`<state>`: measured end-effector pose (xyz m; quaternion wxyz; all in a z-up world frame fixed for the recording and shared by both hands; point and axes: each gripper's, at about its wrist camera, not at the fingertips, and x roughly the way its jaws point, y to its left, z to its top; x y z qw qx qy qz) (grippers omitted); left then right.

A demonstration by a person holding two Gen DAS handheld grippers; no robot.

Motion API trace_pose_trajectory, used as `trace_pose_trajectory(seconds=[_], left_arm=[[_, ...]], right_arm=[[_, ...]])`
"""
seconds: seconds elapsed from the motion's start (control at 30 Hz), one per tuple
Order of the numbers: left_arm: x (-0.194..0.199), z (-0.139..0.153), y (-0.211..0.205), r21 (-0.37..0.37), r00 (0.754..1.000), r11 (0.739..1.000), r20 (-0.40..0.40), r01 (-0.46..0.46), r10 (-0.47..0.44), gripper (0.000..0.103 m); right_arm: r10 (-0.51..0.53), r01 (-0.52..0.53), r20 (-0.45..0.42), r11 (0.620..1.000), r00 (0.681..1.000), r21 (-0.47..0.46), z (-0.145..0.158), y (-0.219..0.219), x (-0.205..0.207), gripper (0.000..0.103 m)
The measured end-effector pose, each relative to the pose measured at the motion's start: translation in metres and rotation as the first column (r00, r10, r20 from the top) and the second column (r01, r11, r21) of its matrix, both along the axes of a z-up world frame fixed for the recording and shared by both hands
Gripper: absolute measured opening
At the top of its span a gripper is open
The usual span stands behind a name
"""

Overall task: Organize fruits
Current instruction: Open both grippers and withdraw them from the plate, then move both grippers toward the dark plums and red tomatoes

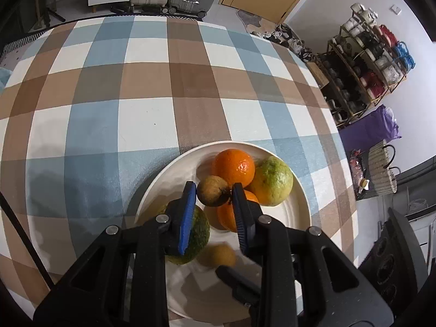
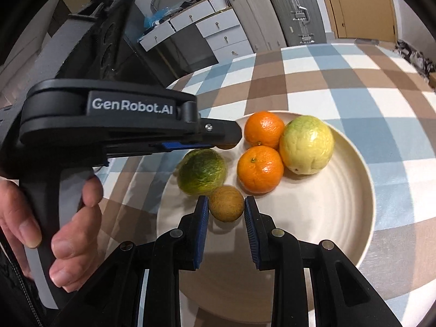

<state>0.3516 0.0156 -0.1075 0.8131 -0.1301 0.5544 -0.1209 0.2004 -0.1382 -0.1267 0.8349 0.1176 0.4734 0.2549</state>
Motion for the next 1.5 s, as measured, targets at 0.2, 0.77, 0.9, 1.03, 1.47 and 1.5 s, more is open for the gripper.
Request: trace_pose_trajectory(seconds=[0.2,0.77,0.9,1.03,1.47,1.5], left_arm=[[-0.006,0.008,0.0,-0.002,1.0,1.0,0.023,0.003,-0.003,0.039],[-0.094,0.073,0.007,0.021,0.978,0.999,0.208,-0.031,0.026,0.085],[-0.13,0.089,0.005,0.045,0.957,0.997,0.287,-0.063,0.048,0.086],[-0.167,0.101,0.011,0.067,0.929,0.989,0.356,-0.133,0.101,0.097],[-0.284,0.109,0.024,0.144,0.854,0.956,0.497,-0.255,0.153,0.102],[-0.291,0.107,0.024,0.143,0.852,0.955,0.5,-0.258,0.156,0.102]], right_arm=[[0.001,-0.001,0.065,1.0,0.998,0.006,0.01,0.0,-0.01,0.069],[-0.081,0.09,0.186,0.995,0.979,-0.04,0.058,-0.058,-0.062,0.089],[-0.106,0.118,0.243,0.992,0.964,-0.035,0.072,-0.071,-0.083,0.095],[-0.12,0.132,0.284,0.991,0.951,-0.023,0.082,-0.079,-0.104,0.1],[-0.076,0.081,0.301,0.997,0.951,-0.004,0.085,-0.082,-0.157,0.103],[-0.071,0.075,0.297,0.997,0.952,-0.004,0.084,-0.081,-0.161,0.103]])
